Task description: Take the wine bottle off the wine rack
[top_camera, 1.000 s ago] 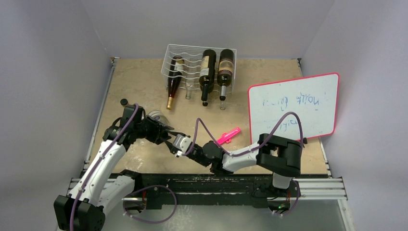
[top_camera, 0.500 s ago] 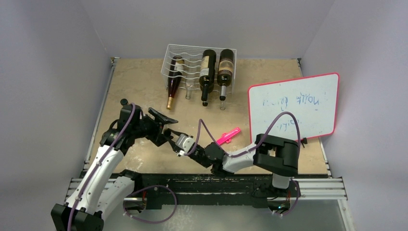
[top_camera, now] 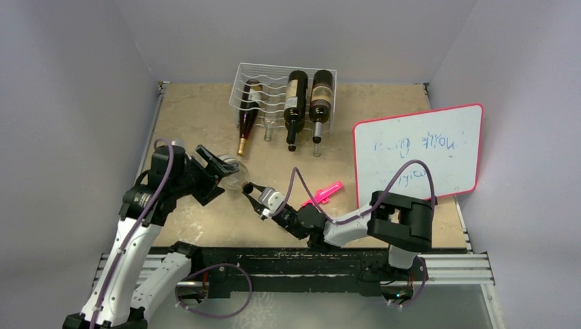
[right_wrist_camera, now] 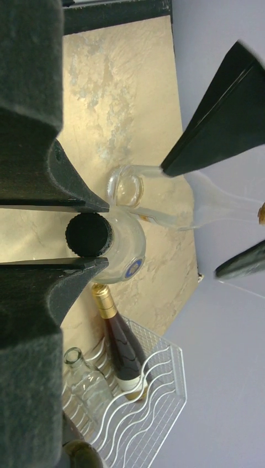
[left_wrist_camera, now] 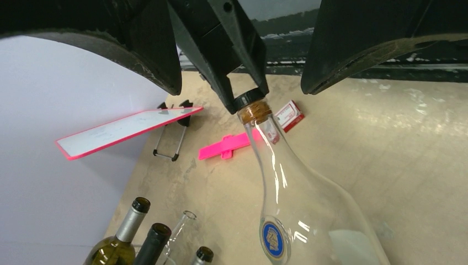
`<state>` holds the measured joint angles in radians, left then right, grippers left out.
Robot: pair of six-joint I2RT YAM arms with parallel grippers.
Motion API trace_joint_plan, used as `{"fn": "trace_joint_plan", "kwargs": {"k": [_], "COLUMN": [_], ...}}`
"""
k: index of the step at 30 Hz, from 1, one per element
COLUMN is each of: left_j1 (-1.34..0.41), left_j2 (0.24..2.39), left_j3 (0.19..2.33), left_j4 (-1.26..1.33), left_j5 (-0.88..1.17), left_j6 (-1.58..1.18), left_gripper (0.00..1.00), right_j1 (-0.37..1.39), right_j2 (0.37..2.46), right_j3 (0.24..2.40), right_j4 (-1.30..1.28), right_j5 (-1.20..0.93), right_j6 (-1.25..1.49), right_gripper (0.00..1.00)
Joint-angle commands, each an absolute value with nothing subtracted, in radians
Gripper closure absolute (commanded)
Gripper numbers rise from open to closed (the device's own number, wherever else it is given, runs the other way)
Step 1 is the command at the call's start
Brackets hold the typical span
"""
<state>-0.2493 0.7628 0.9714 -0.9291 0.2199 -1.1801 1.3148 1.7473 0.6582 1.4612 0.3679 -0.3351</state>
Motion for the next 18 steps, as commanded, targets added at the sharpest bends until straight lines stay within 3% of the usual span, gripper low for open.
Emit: {"fn": "trace_joint_plan", "kwargs": {"k": [1,10,18], "left_j1": [-0.25,-0.25,-0.25], "left_j2": [0.712,0.644,0.453], "left_j3": [1.045,1.018,0.747], "left_j4": [-0.965,-0.727,-0.327], "left_j5": [0.113,-0.114,0.099], "left_j6": [-0.971,-0.56,-0.22], "left_gripper": [0.22,0.2,0.3], "right_j1": [1.287,1.183,1.104], "right_j2": [1.664,1.627,1.628], "right_j3": [0.702,0.806,0.898], "right_j4": [1.48,1.232,1.074], "right_j5": [0.395,0.24,0.164], "right_j6": [-0.304,-0.133,-0.015], "right_gripper": [0.92,0.9,0.9]}}
